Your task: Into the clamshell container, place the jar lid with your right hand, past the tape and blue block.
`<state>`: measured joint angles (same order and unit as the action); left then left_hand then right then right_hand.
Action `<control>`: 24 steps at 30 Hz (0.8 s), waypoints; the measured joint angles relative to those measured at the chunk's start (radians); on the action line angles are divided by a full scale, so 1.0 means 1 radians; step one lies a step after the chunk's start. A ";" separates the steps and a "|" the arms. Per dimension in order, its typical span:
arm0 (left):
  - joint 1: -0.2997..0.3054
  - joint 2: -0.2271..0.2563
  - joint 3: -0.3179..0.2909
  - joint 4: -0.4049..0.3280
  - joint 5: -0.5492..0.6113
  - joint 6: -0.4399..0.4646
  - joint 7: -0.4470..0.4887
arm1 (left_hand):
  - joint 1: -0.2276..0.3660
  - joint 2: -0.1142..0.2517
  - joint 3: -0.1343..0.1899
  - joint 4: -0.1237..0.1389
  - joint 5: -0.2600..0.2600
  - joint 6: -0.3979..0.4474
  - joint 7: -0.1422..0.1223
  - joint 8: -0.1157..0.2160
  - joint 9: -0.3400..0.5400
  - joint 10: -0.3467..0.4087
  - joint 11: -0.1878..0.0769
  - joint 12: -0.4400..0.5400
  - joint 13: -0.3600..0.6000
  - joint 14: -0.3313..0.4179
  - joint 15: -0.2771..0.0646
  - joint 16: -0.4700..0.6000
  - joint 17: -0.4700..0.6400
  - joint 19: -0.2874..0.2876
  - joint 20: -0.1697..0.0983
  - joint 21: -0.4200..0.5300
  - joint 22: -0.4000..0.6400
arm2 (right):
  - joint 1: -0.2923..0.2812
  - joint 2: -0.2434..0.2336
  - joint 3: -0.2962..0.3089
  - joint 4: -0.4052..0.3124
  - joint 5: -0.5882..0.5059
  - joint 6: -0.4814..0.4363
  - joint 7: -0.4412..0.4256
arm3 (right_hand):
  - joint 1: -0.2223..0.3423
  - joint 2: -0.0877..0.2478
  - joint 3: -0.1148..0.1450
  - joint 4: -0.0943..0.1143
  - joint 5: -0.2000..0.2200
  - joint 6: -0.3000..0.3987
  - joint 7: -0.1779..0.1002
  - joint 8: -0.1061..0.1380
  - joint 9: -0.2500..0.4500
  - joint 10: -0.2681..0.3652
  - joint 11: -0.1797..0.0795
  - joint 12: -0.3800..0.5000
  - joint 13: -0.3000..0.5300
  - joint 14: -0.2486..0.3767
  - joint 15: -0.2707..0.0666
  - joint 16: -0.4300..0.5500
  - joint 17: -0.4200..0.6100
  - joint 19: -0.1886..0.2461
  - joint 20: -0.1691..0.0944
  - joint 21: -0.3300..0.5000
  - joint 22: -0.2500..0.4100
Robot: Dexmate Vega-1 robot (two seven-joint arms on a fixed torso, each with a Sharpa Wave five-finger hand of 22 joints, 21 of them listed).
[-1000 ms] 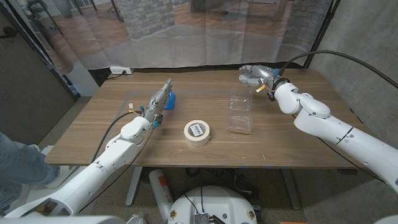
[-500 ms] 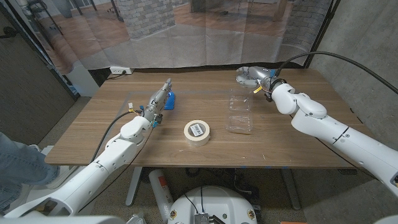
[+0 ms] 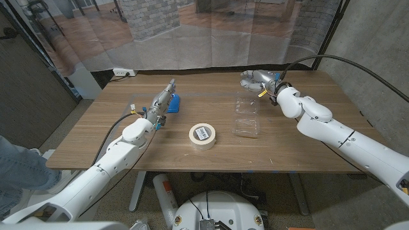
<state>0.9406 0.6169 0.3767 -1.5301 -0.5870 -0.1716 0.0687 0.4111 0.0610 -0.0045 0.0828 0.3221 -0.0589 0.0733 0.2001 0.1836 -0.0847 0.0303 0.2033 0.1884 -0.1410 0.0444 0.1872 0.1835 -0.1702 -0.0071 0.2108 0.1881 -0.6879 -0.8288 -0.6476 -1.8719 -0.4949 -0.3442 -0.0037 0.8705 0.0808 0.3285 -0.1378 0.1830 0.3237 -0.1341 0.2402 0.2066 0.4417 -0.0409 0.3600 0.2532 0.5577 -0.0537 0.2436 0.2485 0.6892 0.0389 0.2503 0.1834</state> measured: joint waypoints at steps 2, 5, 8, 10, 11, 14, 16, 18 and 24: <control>0.000 0.001 -0.001 -0.003 0.001 0.001 0.000 | 0.000 0.000 0.000 0.000 0.000 0.000 0.000 0.000 0.000 0.000 0.000 0.000 0.000 0.000 0.000 0.000 0.000 0.000 0.000 0.000 0.000 | 0.001 0.002 -0.001 0.003 -0.001 0.003 0.001 | 0.000 0.000 0.000 0.000 0.000 0.000 0.000 0.000 0.000 0.000 0.000 0.000 0.000 0.000 0.000 -0.004 0.000 0.000 0.000 -0.001 0.000; 0.000 0.002 -0.001 -0.005 0.002 0.001 0.001 | 0.000 0.000 -0.004 0.004 0.000 0.000 0.000 0.000 0.000 0.000 0.000 0.000 0.000 0.000 0.000 0.000 0.000 0.000 0.000 0.000 0.000 | 0.003 0.007 -0.005 0.010 -0.001 0.005 0.002 | 0.000 0.000 0.000 0.000 0.000 0.000 0.000 0.000 0.000 0.000 0.000 0.000 0.000 0.000 0.000 -0.004 0.000 0.000 0.000 -0.001 0.000; 0.000 0.003 -0.001 -0.007 0.002 0.001 0.001 | 0.000 0.000 -0.004 0.004 0.000 0.000 0.000 0.000 0.000 0.000 0.000 0.000 0.000 0.000 0.000 0.000 0.000 0.000 0.000 0.000 0.000 | 0.004 0.011 -0.008 0.015 -0.002 0.005 0.003 | 0.000 0.000 0.000 0.000 0.000 0.000 0.000 0.000 0.000 0.000 0.000 0.000 0.000 0.000 0.000 -0.004 0.000 0.000 0.000 -0.001 0.000; 0.000 0.003 -0.002 -0.007 0.003 0.001 0.001 | 0.000 0.000 -0.004 0.004 0.000 0.000 0.000 0.000 0.000 0.000 0.000 0.000 0.000 0.000 0.000 0.000 0.000 0.000 0.000 0.000 0.000 | 0.005 0.014 -0.011 0.020 -0.003 0.005 0.004 | 0.000 0.000 0.000 0.000 0.000 0.000 0.000 0.000 0.000 0.000 0.000 0.000 0.000 0.000 0.000 -0.004 0.000 0.000 0.000 -0.001 0.001; 0.000 0.003 -0.002 -0.008 0.003 0.001 0.001 | 0.000 0.000 -0.004 0.004 0.000 0.000 0.000 0.000 0.000 0.000 0.000 0.000 0.000 0.000 0.000 0.000 0.000 0.000 0.000 0.000 0.000 | 0.005 0.015 -0.012 0.022 -0.003 0.005 0.004 | 0.000 0.000 0.000 0.000 0.000 0.000 0.000 0.000 0.000 0.000 0.000 0.000 0.000 0.000 0.000 -0.004 0.000 0.000 0.000 -0.001 0.001; 0.000 0.004 -0.003 -0.008 0.003 0.002 0.002 | 0.000 0.000 -0.004 0.004 0.000 0.000 0.000 0.000 0.000 0.000 0.000 0.000 0.000 0.000 0.000 0.000 0.000 0.000 0.000 0.000 0.000 | 0.006 0.020 -0.016 0.029 -0.003 0.005 0.004 | 0.000 0.000 0.000 0.000 0.000 0.000 0.000 0.000 0.000 0.000 0.000 0.000 0.000 0.000 0.000 -0.004 0.000 0.000 0.000 -0.001 0.001; 0.000 0.004 -0.003 -0.008 0.003 0.002 0.002 | 0.000 0.000 -0.004 0.004 -0.004 0.000 0.000 0.000 0.000 0.000 0.000 0.000 0.000 0.000 0.000 0.000 0.000 0.000 0.000 0.000 0.000 | 0.007 0.022 -0.019 0.033 -0.004 0.005 0.004 | 0.000 0.000 0.000 0.000 0.000 0.008 0.001 0.000 0.000 0.000 0.000 0.000 0.000 0.000 0.000 -0.004 0.000 0.000 0.000 -0.001 0.001; 0.000 0.004 -0.003 -0.008 0.003 0.003 0.002 | 0.000 0.000 -0.004 0.004 -0.004 0.000 0.000 0.000 0.000 0.000 0.000 0.000 0.000 0.000 0.000 0.000 0.000 0.000 0.000 0.000 0.000 | 0.008 0.025 -0.021 0.037 -0.004 0.005 0.004 | 0.000 0.000 0.003 -0.003 0.000 0.009 0.002 0.000 0.000 0.000 0.000 0.000 0.000 0.000 0.000 -0.004 0.003 0.000 0.000 -0.001 0.001; -0.010 0.003 -0.003 -0.004 0.003 0.005 -0.001 | 0.000 0.000 -0.004 0.004 -0.004 0.000 0.000 0.000 0.000 0.000 0.000 0.000 0.000 0.000 0.000 0.000 0.000 0.000 0.000 0.000 0.000 | 0.013 0.033 -0.032 0.051 -0.013 0.001 0.003 | 0.000 0.000 0.004 -0.004 0.000 0.012 -0.002 0.000 0.000 0.000 0.000 0.000 0.000 0.000 0.000 -0.003 0.005 0.000 0.000 -0.007 0.001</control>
<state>0.9310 0.6197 0.3742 -1.5341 -0.5839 -0.1667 0.0676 0.4111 0.0610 -0.0086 0.0870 0.3178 -0.0589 0.0733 0.2002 0.1836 -0.0847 0.0303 0.2033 0.1883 -0.1410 0.0445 0.1872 0.1835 -0.1703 -0.0071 0.2108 0.1881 -0.6751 -0.7962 -0.6796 -1.8207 -0.5075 -0.3427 -0.0009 0.8703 0.0805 0.3328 -0.1422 0.1828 0.3361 -0.1357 0.2402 0.2066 0.4415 -0.0408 0.3600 0.2531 0.5576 -0.0537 0.2401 0.2535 0.6892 0.0389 0.2434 0.1841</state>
